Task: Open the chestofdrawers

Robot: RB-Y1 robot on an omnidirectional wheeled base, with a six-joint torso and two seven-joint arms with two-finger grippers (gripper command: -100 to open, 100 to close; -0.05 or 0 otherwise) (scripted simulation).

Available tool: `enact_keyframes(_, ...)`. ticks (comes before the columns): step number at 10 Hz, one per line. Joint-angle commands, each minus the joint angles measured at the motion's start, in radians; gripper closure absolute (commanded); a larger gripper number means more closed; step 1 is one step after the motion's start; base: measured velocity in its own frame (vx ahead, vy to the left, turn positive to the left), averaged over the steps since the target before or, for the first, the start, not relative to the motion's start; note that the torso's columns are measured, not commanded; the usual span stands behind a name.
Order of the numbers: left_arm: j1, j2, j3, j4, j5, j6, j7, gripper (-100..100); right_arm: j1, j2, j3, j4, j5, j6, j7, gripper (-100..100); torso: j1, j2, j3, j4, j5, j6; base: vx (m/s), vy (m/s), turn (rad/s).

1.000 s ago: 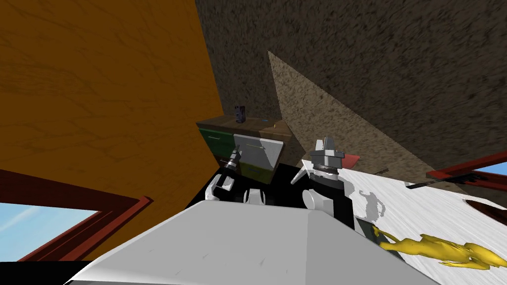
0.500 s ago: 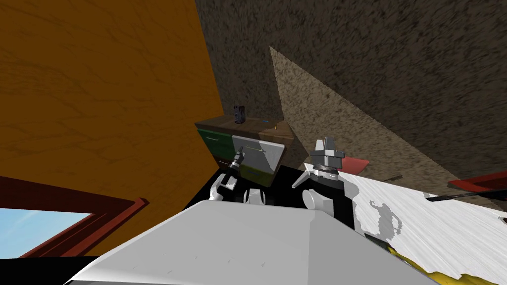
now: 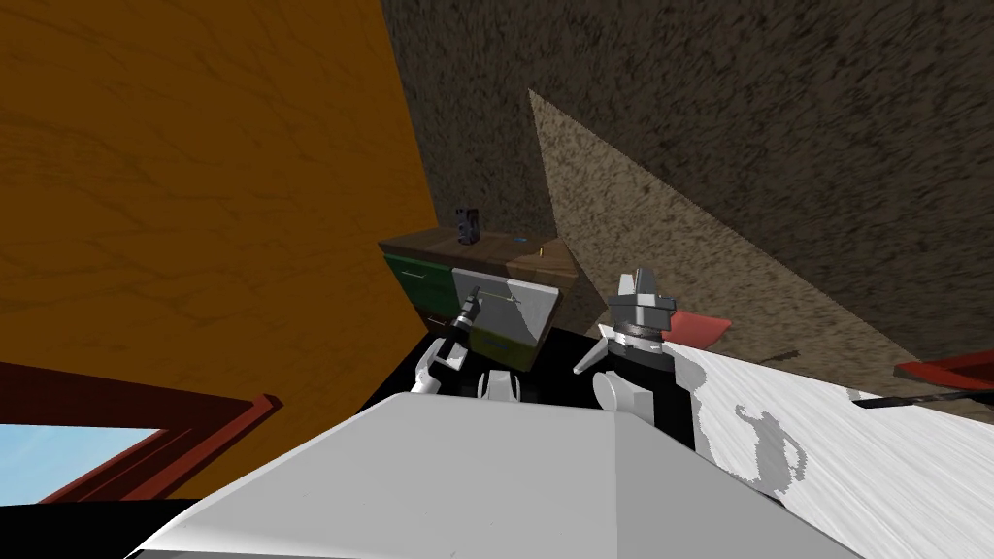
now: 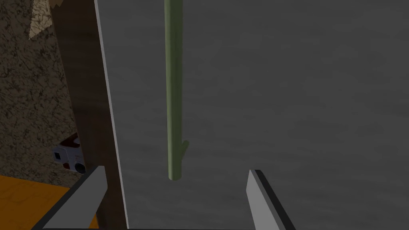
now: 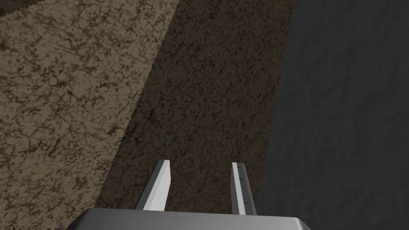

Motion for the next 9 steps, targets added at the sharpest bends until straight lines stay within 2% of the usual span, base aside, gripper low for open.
enact_keyframes(1,0.006,0.0,0.001,0.024,0.002,-0.027,-0.003,100,0.0,0.0,0.0,0.0,0.0,0.0,0.0,0,0.001,0.003,0.002,0.001,0.0,0.0,-0.046,0.021,0.019)
enact_keyframes(3,0.011,0.006,-0.007,-0.011,-0.002,-0.001,0.005,100,0.0,0.0,0.0,0.0,0.0,0.0,0.0,0,0.001,0.006,0.004,0.002,0.0,0.0,-0.066,0.017,0.019)
enact_keyframes(6,0.02,0.014,-0.015,-0.045,-0.005,0.018,0.013,100,-0.001,0.0,0.0,0.0,0.0,0.0,0.0,0,0.001,0.006,0.004,0.002,0.0,0.0,-0.181,0.042,0.021)
enact_keyframes(7,0.017,0.011,-0.013,-0.038,-0.005,0.014,0.01,100,-0.001,0.0,0.0,0.0,0.0,0.0,0.0,0,0.001,0.004,0.002,0.001,0.0,0.0,-0.085,0.029,0.001)
enact_keyframes(8,0.007,0.02,-0.011,-0.035,-0.003,0.03,0.011,-100,0.0,0.0,0.0,0.0,0.0,0.0,0.0,0,-0.001,-0.003,-0.002,-0.001,0.0,0.0,0.068,-0.002,-0.041)
enact_keyframes(9,0.004,0.02,-0.011,-0.034,-0.002,0.033,0.011,-100,0.0,0.0,0.0,0.0,0.0,0.0,0.0,0,-0.002,-0.01,-0.006,-0.003,-0.001,0.0,0.13,-0.02,-0.027)
